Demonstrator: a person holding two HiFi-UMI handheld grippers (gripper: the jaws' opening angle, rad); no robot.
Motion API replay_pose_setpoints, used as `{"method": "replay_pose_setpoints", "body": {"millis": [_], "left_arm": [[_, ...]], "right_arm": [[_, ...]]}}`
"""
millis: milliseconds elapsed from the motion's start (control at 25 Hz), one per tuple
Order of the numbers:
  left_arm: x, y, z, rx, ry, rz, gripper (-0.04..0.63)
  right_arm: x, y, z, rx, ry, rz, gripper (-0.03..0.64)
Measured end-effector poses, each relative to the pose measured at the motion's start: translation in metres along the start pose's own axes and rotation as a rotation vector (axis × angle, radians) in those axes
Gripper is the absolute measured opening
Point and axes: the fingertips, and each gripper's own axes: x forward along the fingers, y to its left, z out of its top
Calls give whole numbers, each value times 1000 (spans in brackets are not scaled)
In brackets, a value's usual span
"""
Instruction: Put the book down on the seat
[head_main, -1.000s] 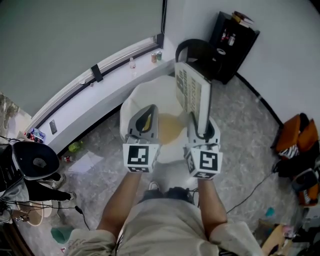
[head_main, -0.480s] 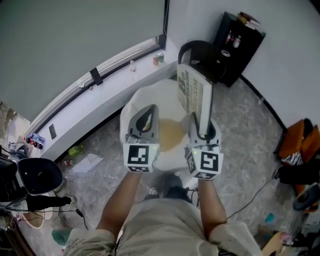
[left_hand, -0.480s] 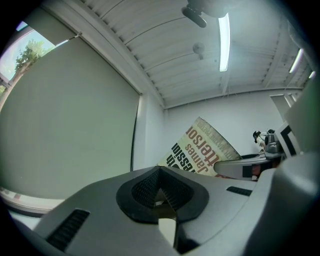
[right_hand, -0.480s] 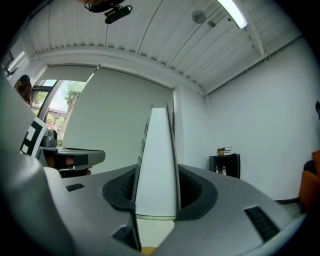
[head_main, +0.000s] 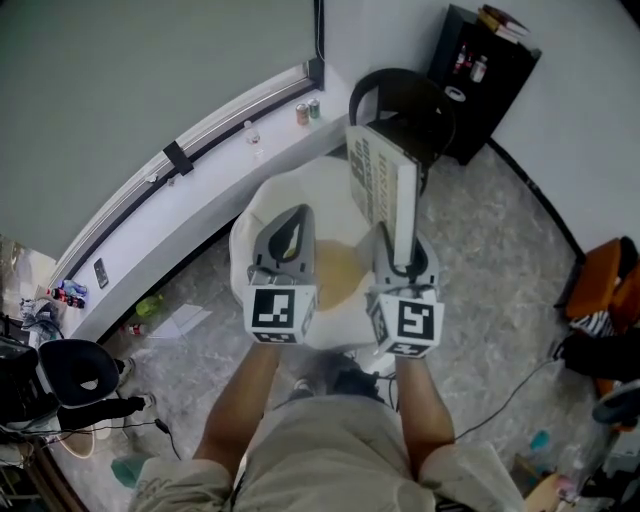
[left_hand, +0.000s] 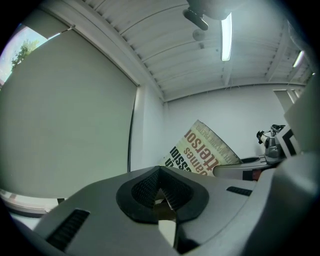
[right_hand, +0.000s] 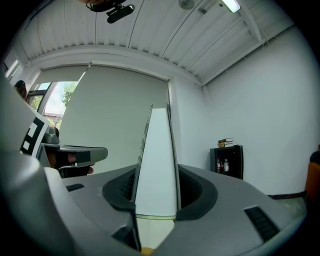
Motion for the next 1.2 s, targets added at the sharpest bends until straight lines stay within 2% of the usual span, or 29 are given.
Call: {"method": "replay_pose_setpoints", "body": {"millis": [280,480,640,920,1200], "left_arm": [[54,-13,-26,0,59,20,6],[79,-6,-55,-12,113,27,6],[93,7,-85,-35,151,17,6],[117,34,-160,-78,233,-13,6],[127,60,-272,-92,291,2,6]], "right_arm": [[44,-41,-31,40,62,27,163],[66,-51,-65,55,182,30,163],[89,-50,-89,40,183,23,163],[129,-51,-162,35,307,-3,163],[158,-48,-260,22,393,0,163]]}}
